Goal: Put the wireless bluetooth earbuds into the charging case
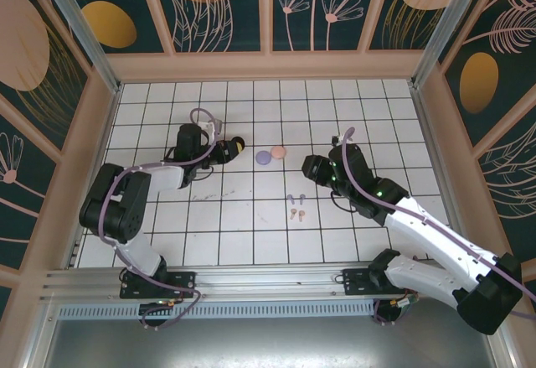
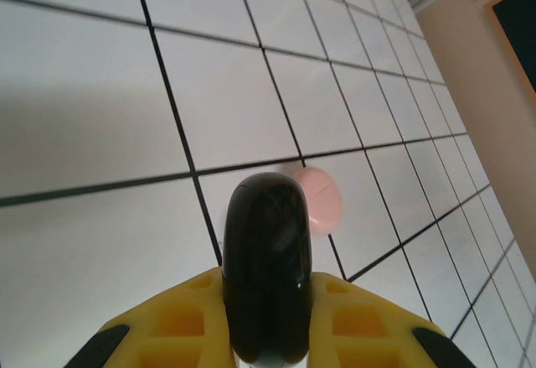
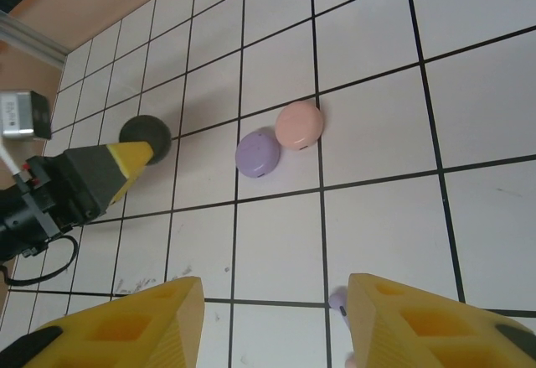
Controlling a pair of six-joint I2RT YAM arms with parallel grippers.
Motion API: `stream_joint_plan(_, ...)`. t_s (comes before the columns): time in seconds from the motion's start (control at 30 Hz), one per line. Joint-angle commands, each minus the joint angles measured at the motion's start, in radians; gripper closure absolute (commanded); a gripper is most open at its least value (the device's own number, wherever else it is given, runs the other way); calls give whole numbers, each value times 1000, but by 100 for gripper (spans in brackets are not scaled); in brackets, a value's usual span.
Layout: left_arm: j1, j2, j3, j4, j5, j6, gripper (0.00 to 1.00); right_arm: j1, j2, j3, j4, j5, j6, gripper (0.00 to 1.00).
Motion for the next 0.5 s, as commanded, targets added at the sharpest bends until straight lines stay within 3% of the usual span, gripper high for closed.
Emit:
stream_joint_plan(0.0,13,65,89,-125,126,-5,100,7,-15,-6,27,30,1,51)
stream_joint_plan(0.47,65,221,241,-278,96,50,98,13,-20,14,6,40,-11,49)
